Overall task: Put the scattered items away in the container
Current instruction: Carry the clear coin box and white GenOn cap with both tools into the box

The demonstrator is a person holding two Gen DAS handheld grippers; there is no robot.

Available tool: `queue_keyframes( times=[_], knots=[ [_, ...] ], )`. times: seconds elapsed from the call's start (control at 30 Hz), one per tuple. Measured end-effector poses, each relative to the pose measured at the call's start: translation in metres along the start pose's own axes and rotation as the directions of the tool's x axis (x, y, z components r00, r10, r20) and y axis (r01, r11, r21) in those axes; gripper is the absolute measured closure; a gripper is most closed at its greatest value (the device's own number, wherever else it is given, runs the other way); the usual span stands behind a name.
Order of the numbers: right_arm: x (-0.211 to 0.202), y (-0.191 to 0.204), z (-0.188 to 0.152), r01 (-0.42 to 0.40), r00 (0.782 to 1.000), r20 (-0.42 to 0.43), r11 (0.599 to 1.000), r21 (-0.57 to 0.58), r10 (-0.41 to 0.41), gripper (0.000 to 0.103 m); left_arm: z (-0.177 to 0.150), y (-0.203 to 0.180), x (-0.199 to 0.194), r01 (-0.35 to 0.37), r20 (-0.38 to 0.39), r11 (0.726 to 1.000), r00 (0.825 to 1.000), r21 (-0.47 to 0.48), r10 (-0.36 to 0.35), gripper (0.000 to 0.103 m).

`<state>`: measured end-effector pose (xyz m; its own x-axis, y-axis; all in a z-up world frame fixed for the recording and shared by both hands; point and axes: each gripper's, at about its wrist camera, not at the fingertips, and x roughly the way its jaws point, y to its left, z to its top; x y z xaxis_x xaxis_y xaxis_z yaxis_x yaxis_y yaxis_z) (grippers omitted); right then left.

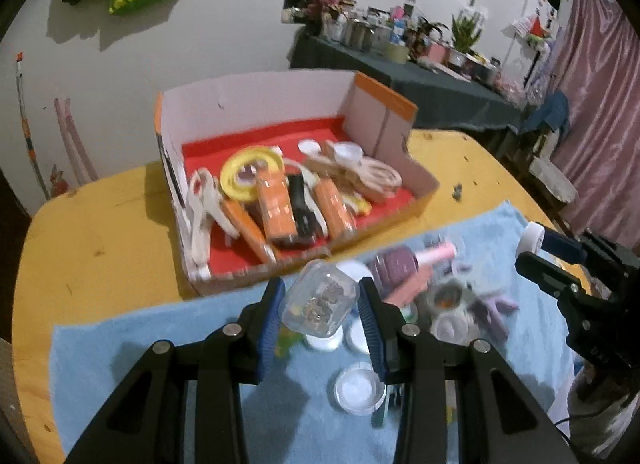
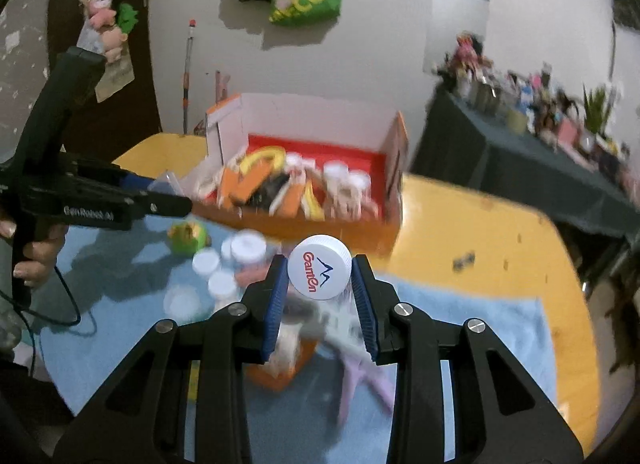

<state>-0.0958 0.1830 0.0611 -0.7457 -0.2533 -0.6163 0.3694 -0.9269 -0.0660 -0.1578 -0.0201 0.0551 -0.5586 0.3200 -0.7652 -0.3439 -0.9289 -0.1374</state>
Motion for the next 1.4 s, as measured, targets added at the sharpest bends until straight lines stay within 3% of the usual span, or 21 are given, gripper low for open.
queue_keyframes(
  times=[0.2,0.43,0.93,1.4],
  knots=[
    [0.030,-0.003,0.048,-0.075,0.997,-0.002,0.997,-0.038,0.074,0.072,0.027,0.001,0.013,-0.030,0.013,0.999,0.999,-0.018,0.030,0.063],
    [0.070,-0.003,0.077,-0.144,0.989,-0.039,0.988,-0.055,0.141,0.072,0.049,0.015,0.036,-0.050,0.004,0.997,0.999,-0.061,0.050,0.063],
    [0.141,-0.005,0.076,-0.204,0.964,-0.179,0.978,-0.036,0.195,0.072,0.058,0.042,0.083,-0.077,-0.060,0.989,0.996,-0.123,0.070,0.063],
    [0.165,-0.004,0.065,-0.206,0.946,-0.261,0.978,-0.029,0.192,0.072,0.057,0.045,0.097,-0.096,-0.072,0.989,0.993,-0.116,0.088,0.063]
  ],
)
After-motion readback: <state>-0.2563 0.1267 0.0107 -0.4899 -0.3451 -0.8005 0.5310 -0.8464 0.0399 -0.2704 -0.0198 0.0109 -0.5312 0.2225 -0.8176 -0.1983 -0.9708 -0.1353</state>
